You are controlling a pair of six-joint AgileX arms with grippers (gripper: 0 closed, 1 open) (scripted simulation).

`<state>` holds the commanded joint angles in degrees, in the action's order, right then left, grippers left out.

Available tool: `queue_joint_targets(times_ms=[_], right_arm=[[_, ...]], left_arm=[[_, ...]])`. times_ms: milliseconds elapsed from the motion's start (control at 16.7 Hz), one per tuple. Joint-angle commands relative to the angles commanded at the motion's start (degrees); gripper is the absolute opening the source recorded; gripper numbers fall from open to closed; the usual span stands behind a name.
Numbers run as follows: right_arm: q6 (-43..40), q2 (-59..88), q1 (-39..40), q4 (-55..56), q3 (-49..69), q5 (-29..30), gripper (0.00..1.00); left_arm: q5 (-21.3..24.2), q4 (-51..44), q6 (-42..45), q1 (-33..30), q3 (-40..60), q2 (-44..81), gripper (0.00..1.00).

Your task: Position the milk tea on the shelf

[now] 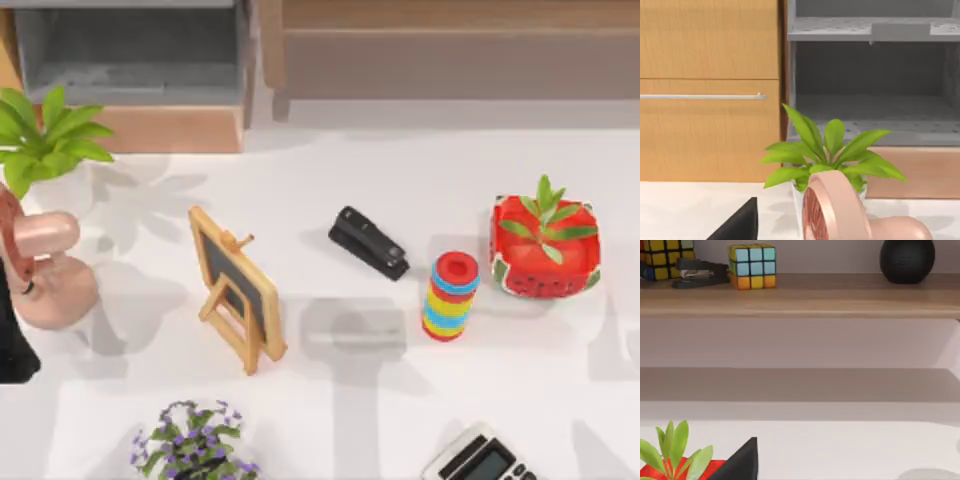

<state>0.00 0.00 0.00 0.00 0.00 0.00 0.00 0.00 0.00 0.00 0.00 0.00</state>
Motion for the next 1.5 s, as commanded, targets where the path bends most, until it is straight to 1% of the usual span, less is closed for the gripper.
queue_joint_targets(times_ms=[240, 360, 540, 840, 1500], right_arm=[[0.01, 1.71, -0.63, 1.31, 0.37, -0.59, 1.0], [0.03, 5.7, -2.08, 4.37, 1.22, -1.97, 1.0], [0.09, 15.34, -5.6, 11.78, 3.31, -5.32, 1.0], [0.24, 38.61, -14.05, 29.77, 8.46, -13.44, 1.0], [0.48, 97.4, -35.37, 75.67, 21.9, -34.02, 1.0]], left_arm=[[0.0, 0.0, 0.0, 0.0, 0.0, 0.0, 1.0], [0.0, 0.0, 0.0, 0.0, 0.0, 0.0, 1.0], [0.0, 0.0, 0.0, 0.0, 0.0, 0.0, 1.0], [0.0, 0.0, 0.0, 0.0, 0.0, 0.0, 1.0], [0.0, 0.0, 0.0, 0.0, 0.0, 0.0, 1.0]])
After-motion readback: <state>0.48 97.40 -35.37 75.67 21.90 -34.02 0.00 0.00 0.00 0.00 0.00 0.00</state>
